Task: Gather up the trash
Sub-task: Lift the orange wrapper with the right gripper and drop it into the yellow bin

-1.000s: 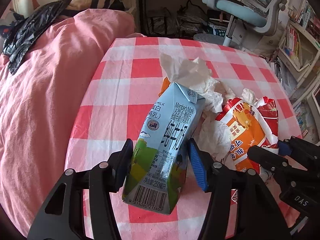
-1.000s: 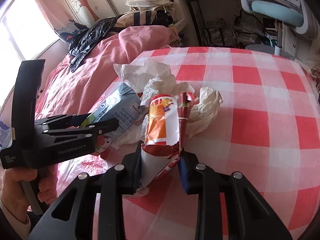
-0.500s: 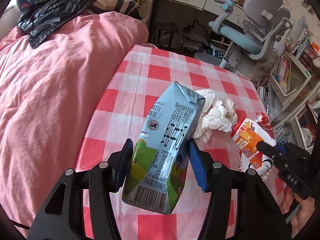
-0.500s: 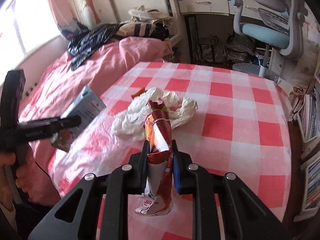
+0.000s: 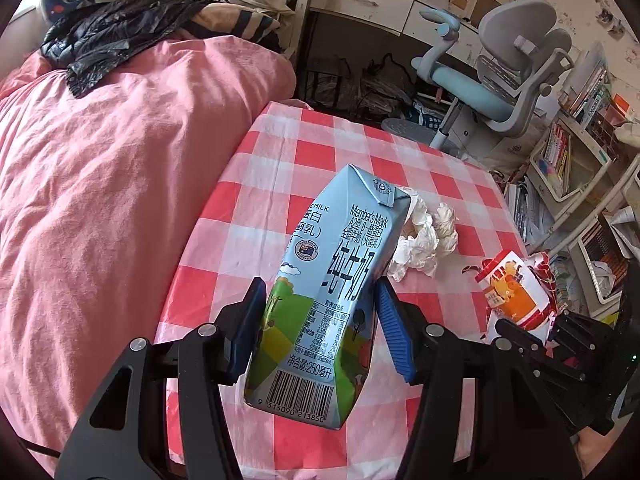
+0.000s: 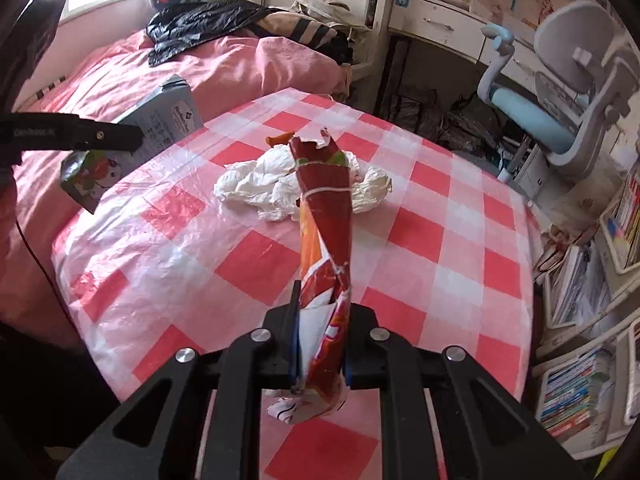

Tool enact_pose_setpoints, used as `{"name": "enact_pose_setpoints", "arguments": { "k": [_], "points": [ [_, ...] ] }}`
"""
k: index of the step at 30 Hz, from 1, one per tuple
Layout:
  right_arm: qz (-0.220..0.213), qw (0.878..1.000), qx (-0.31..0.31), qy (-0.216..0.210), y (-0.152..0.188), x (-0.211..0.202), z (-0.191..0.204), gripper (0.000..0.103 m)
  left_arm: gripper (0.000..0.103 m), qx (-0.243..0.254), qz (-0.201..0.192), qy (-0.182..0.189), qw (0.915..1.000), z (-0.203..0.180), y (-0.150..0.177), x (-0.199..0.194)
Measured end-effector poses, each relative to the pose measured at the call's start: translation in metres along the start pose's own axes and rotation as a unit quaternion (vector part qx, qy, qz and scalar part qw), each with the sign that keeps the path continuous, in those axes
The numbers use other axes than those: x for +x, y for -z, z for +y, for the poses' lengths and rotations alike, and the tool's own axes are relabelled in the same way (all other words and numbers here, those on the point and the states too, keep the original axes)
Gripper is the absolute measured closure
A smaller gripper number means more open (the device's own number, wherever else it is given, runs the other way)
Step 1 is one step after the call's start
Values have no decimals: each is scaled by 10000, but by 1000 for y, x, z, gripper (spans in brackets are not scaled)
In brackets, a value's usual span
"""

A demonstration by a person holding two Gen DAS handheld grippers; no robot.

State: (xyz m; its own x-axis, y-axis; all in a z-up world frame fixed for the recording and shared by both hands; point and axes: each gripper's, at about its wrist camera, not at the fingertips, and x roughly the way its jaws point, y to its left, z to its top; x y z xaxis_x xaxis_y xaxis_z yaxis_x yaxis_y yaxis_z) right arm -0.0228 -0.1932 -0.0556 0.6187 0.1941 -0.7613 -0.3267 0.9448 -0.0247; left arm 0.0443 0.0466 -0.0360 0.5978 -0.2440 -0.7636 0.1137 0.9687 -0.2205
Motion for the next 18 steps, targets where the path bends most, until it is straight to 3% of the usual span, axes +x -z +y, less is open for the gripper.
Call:
{"name": "enact_pose_setpoints", "arguments": {
  "k": [7,18],
  "points": [
    [-602,9953,418,-635,4,-29,-4,87,50,220,-297,-33,9993,-16,12,-17],
    [-884,9839,847,-1298,9,-39,-5,87,49,363,-567,-202,9975,-27,26,-34]
  ]
}}
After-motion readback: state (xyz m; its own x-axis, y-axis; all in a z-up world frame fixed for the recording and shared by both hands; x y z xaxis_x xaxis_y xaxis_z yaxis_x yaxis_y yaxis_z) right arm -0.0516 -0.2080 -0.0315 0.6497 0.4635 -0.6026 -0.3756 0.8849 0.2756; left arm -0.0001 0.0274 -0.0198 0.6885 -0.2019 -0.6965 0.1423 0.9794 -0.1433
